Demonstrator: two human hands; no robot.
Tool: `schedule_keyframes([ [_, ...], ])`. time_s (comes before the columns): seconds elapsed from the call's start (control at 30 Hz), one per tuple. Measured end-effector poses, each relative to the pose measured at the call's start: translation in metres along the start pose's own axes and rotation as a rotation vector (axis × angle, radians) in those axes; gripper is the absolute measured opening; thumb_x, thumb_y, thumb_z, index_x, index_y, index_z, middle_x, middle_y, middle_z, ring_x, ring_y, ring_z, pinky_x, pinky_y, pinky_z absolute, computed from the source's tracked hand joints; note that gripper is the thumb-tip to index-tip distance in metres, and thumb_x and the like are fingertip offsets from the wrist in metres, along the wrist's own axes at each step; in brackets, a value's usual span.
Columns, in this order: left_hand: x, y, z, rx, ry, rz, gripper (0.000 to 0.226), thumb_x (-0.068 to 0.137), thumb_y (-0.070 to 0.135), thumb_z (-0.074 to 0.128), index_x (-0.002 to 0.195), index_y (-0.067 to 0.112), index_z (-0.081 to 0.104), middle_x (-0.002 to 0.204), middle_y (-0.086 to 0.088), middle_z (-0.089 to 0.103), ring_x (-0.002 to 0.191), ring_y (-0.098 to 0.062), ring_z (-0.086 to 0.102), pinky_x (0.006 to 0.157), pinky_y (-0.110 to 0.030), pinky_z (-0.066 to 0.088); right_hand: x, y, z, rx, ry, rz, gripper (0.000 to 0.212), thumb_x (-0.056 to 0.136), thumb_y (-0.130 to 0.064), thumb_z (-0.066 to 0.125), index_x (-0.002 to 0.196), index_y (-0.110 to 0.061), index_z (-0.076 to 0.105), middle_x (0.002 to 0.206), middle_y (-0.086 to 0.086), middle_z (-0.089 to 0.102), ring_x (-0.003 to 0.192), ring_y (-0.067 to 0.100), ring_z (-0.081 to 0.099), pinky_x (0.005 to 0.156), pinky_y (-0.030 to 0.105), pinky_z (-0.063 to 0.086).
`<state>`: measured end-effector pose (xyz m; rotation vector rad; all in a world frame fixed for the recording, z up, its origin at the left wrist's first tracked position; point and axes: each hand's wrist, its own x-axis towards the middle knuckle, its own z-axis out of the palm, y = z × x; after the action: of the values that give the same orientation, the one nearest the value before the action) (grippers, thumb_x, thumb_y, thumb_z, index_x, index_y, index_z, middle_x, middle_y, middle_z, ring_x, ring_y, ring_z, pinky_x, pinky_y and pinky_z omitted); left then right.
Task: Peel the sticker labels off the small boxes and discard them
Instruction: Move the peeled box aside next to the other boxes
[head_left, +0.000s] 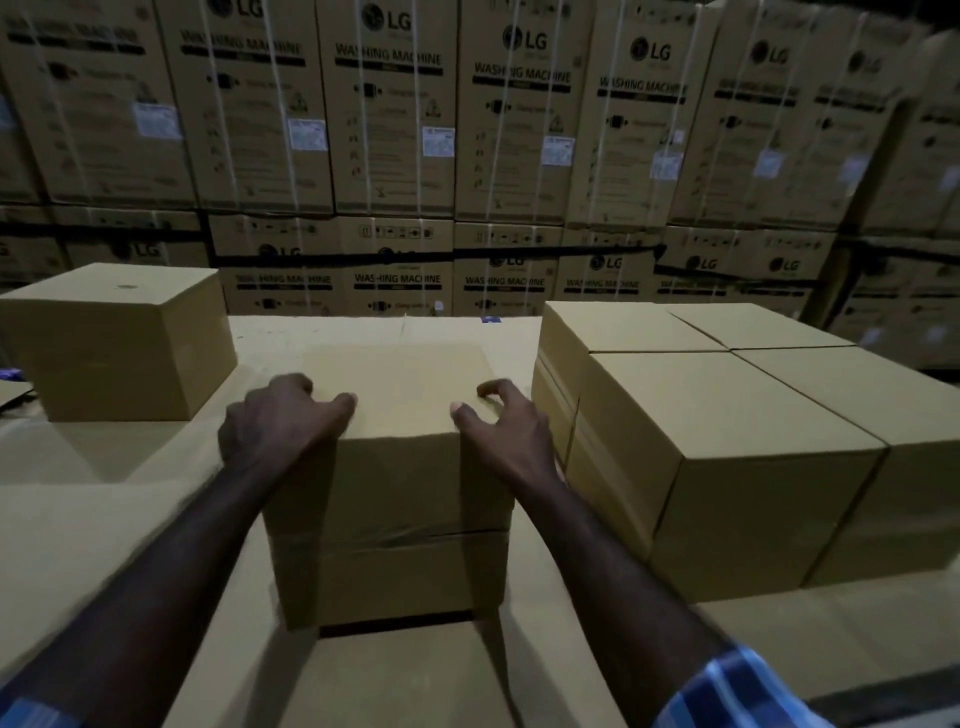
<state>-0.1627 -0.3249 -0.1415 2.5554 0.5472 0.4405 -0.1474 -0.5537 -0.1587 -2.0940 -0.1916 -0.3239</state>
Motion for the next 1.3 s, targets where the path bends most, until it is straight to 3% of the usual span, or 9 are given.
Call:
schedule_keyframes([
  [0.07, 0.002, 0.019, -0.016, -0.064, 0.065, 0.023, 0.062, 0.082, 0.062, 0.058, 0.123, 0.016, 0.058, 0.098, -0.007, 0.059, 0.090, -0.026, 0.057, 0.078, -0.038, 0.046, 0.014, -0.013, -0.015, 0.044, 0.024, -0.049, 0.048, 0.087, -0.046, 0.065, 0.127, -0.023, 0.055, 0.129, 0.004, 0.058, 0.111, 0.018, 0.056, 0.088, 0.039, 0.055],
  [0.17, 0.003, 0.065, -0.049, -0.076, 0.210, 0.042, 0.062, 0.083, 0.061, 0.058, 0.129, 0.019, 0.056, 0.109, -0.011, 0.060, 0.091, -0.028, 0.055, 0.073, -0.036, 0.042, 0.042, -0.040, -0.048, 0.134, 0.093, -0.154, 0.045, 0.086, -0.040, 0.069, 0.125, -0.022, 0.057, 0.128, 0.005, 0.059, 0.104, 0.015, 0.058, 0.083, 0.038, 0.058],
  [0.27, 0.004, 0.119, -0.077, -0.169, 0.347, 0.104, 0.062, 0.083, 0.060, 0.058, 0.133, 0.023, 0.052, 0.124, -0.015, 0.059, 0.107, -0.035, 0.057, 0.089, -0.043, 0.046, 0.073, -0.065, -0.089, 0.256, 0.158, -0.245, 0.043, 0.084, -0.035, 0.071, 0.123, -0.023, 0.058, 0.128, 0.005, 0.058, 0.110, 0.020, 0.059, 0.083, 0.042, 0.059],
  [0.5, 0.001, 0.260, -0.084, -0.267, 0.548, 0.279, 0.063, 0.082, 0.061, 0.056, 0.131, 0.020, 0.051, 0.126, -0.014, 0.058, 0.111, -0.033, 0.057, 0.093, -0.050, 0.048, 0.134, -0.064, -0.213, 0.318, 0.317, -0.403, 0.041, 0.085, -0.032, 0.070, 0.123, -0.022, 0.057, 0.129, 0.001, 0.053, 0.114, 0.017, 0.055, 0.088, 0.039, 0.057],
  [0.6, -0.001, 0.325, -0.056, -0.281, 0.499, 0.312, 0.061, 0.084, 0.058, 0.057, 0.129, 0.017, 0.053, 0.126, -0.014, 0.059, 0.112, -0.033, 0.057, 0.096, -0.048, 0.046, 0.162, -0.034, -0.273, 0.298, 0.352, -0.382, 0.042, 0.086, -0.030, 0.070, 0.125, -0.019, 0.058, 0.121, -0.005, 0.049, 0.114, 0.015, 0.054, 0.088, 0.037, 0.057],
  [0.73, -0.002, 0.403, -0.011, -0.299, 0.436, 0.337, 0.056, 0.084, 0.055, 0.061, 0.124, 0.016, 0.057, 0.121, -0.011, 0.061, 0.108, -0.029, 0.058, 0.095, -0.043, 0.047, 0.205, 0.016, -0.338, 0.274, 0.339, -0.296, 0.043, 0.083, -0.032, 0.072, 0.122, -0.021, 0.060, 0.132, 0.005, 0.054, 0.114, 0.020, 0.056, 0.086, 0.043, 0.058],
  [0.83, 0.007, 0.442, 0.011, -0.262, 0.425, 0.318, 0.055, 0.082, 0.057, 0.062, 0.120, 0.017, 0.061, 0.114, -0.009, 0.064, 0.103, -0.027, 0.060, 0.084, -0.034, 0.043, 0.234, 0.046, -0.369, 0.251, 0.305, -0.256, 0.042, 0.081, -0.038, 0.073, 0.118, -0.023, 0.062, 0.130, 0.008, 0.055, 0.111, 0.022, 0.058, 0.084, 0.044, 0.058],
  [1.1, 0.030, 0.490, 0.051, -0.096, 0.362, 0.275, 0.062, 0.081, 0.063, 0.059, 0.116, 0.013, 0.061, 0.106, -0.010, 0.064, 0.095, -0.027, 0.061, 0.085, -0.043, 0.052, 0.281, 0.098, -0.400, 0.191, 0.247, -0.163, 0.039, 0.081, -0.049, 0.068, 0.109, -0.022, 0.065, 0.112, 0.003, 0.064, 0.100, 0.019, 0.062, 0.087, 0.046, 0.056],
  [1.3, 0.033, 0.502, 0.072, -0.115, 0.345, 0.247, 0.053, 0.084, 0.062, 0.057, 0.106, 0.014, 0.062, 0.094, -0.009, 0.064, 0.081, -0.025, 0.063, 0.077, -0.040, 0.057, 0.295, 0.110, -0.415, 0.130, 0.239, -0.169, 0.038, 0.083, -0.048, 0.066, 0.108, -0.019, 0.066, 0.102, 0.001, 0.066, 0.094, 0.017, 0.064, 0.086, 0.043, 0.056],
])
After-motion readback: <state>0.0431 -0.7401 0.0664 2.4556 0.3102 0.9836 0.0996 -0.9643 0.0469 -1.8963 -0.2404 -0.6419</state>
